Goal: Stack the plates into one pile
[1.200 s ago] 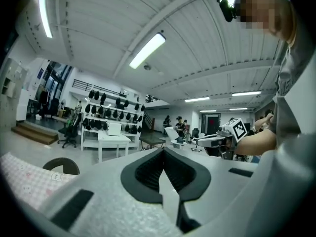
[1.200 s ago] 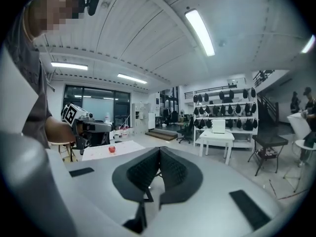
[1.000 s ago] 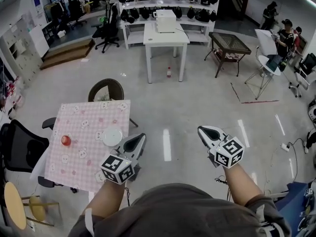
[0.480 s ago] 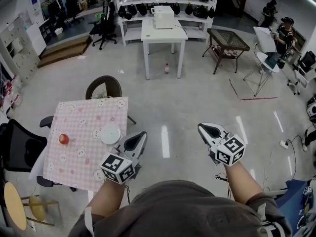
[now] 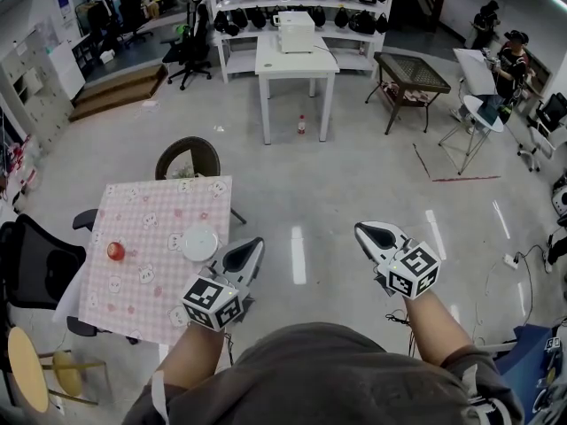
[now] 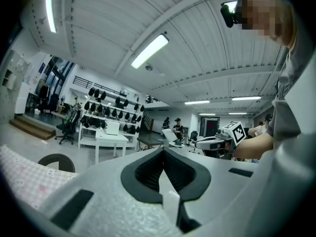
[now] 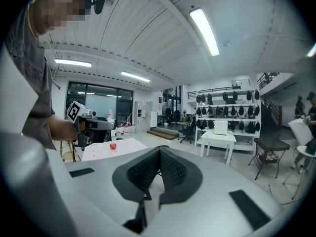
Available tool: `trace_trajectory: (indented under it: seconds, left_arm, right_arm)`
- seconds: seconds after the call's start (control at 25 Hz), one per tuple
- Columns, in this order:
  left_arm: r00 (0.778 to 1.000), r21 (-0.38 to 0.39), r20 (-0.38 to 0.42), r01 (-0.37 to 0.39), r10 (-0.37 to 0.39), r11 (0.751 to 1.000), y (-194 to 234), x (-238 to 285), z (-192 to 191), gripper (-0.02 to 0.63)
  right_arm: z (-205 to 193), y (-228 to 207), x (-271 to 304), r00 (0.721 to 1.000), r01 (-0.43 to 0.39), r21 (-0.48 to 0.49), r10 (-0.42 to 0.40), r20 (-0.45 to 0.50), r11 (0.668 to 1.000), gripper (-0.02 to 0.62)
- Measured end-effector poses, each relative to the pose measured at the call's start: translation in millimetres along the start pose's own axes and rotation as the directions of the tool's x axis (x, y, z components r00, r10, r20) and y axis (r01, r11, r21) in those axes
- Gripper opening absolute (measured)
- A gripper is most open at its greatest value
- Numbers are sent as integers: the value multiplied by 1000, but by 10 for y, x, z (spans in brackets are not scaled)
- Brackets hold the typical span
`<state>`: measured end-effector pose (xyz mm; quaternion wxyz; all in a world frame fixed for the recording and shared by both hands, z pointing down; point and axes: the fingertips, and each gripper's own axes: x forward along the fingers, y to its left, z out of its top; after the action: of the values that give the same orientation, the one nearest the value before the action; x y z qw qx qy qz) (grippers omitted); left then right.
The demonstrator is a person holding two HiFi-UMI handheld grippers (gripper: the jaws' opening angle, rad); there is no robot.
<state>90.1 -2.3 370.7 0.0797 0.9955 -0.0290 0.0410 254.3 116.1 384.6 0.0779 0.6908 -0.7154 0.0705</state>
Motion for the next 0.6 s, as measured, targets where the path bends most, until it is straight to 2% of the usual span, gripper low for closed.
trace_trajectory:
  seconds: [0.6]
  left_arm:
    - [1000, 4, -8, 13, -13, 1000, 30, 56, 2, 6]
  right_arm:
    - [-10, -24, 65, 1000, -13, -12, 13, -23, 1000, -9]
